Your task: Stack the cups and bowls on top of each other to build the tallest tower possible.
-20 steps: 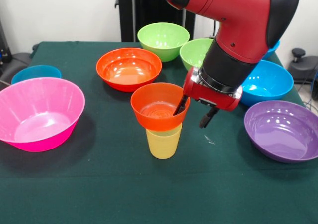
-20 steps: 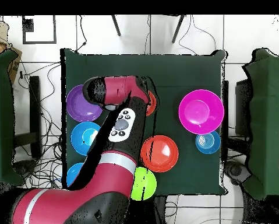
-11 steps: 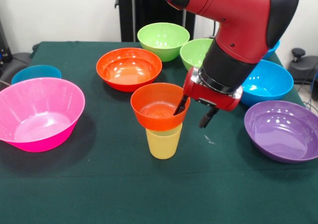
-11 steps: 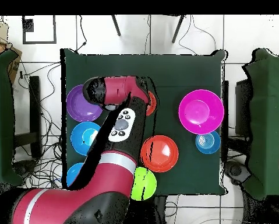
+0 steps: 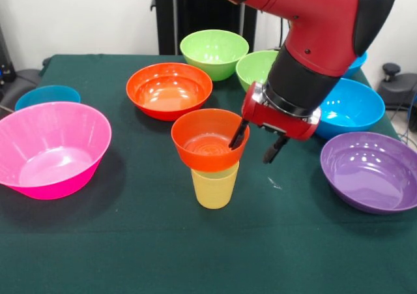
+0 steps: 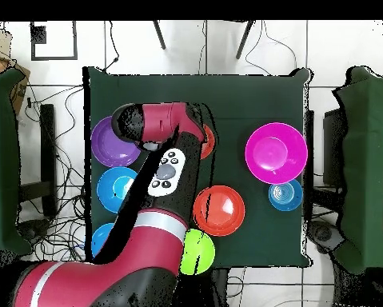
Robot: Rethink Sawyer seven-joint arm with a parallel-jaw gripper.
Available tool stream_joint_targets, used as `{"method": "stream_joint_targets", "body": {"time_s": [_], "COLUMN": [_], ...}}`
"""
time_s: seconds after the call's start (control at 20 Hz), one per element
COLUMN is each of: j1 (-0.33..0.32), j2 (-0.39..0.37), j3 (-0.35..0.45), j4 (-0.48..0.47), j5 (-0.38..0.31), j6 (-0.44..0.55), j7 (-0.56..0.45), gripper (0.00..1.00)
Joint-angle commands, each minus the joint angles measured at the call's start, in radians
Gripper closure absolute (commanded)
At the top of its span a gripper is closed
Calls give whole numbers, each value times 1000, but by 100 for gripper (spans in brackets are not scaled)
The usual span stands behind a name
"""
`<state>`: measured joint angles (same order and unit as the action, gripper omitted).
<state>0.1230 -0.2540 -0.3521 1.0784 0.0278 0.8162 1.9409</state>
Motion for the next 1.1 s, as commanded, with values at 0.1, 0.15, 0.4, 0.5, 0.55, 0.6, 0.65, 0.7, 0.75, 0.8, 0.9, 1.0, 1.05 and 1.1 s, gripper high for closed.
{"method": "stream_joint_targets", "body": {"time_s": [0.1,0.15,0.4,0.5,0.55,0.6,0.65,0.7,0.75,0.8,0.9,1.0,1.05,1.1], "j1": [9,8,6,3,1,1,0,0,0,0,0,1,2,1], "j2": [-42,-49,-72,-72,-70,-69,-68,-70,-71,-72,-72,-73,-72,-69], "j3": [63,64,73,77,80,81,82,83,83,84,85,84,83,83], "j4": [-9,-9,4,9,8,8,6,8,10,12,15,20,21,24], "j5": [-2,-2,-3,-6,-7,-8,-9,-10,-11,-11,-13,-16,-17,-19], "j6": [149,160,177,169,165,164,165,165,164,163,158,151,147,138], "j7": [66,62,56,57,58,59,58,59,59,59,59,60,60,62], "gripper": [0,0,0,0,0,0,0,0,0,0,0,0,0,0]}}
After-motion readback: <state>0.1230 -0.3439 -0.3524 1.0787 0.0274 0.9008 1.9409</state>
